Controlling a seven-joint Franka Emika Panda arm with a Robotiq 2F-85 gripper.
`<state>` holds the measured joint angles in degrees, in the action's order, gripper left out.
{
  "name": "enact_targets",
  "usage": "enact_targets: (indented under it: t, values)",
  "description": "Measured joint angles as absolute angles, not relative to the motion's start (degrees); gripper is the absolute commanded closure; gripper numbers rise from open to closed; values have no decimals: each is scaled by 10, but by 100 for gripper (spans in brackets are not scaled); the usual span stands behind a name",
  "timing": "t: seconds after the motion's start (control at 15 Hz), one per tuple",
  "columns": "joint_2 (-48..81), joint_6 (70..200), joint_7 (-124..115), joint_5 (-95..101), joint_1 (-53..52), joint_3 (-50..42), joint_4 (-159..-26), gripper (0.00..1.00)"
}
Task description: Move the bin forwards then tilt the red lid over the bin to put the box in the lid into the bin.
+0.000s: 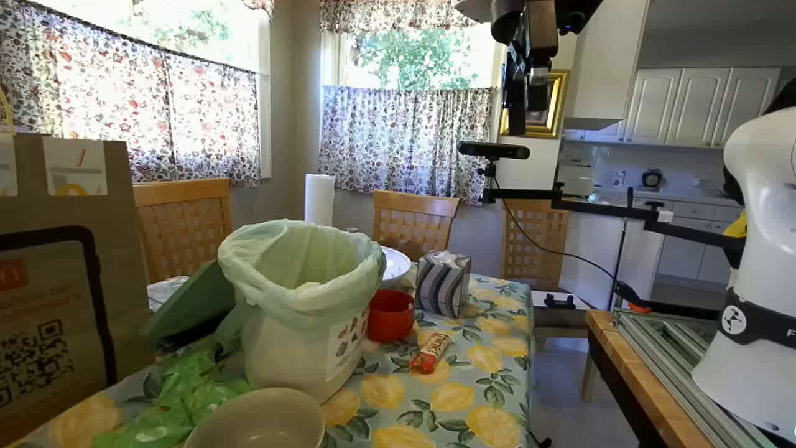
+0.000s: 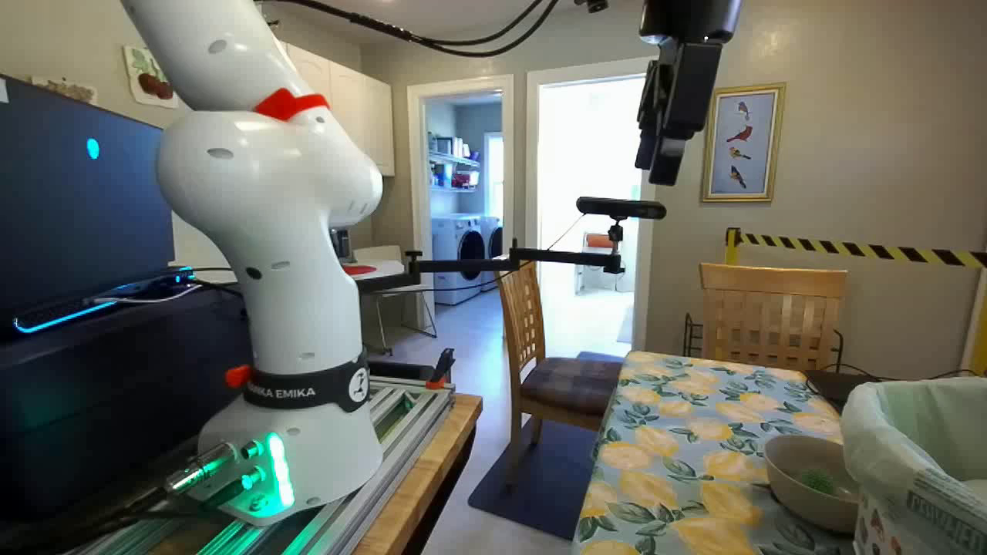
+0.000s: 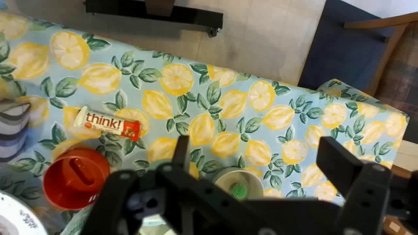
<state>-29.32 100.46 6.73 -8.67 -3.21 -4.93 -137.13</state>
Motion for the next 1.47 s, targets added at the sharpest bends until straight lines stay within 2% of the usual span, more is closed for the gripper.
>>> enact_targets:
  t: [0.6,1.13,1.47]
  values:
    - [-292,1025,48,-94,-25,-47,-1371,0]
    - [-150,1292,-45,-181,21,-59,-1366,0]
    - [-60,1372,-118,-272,21,-51,-1345,0]
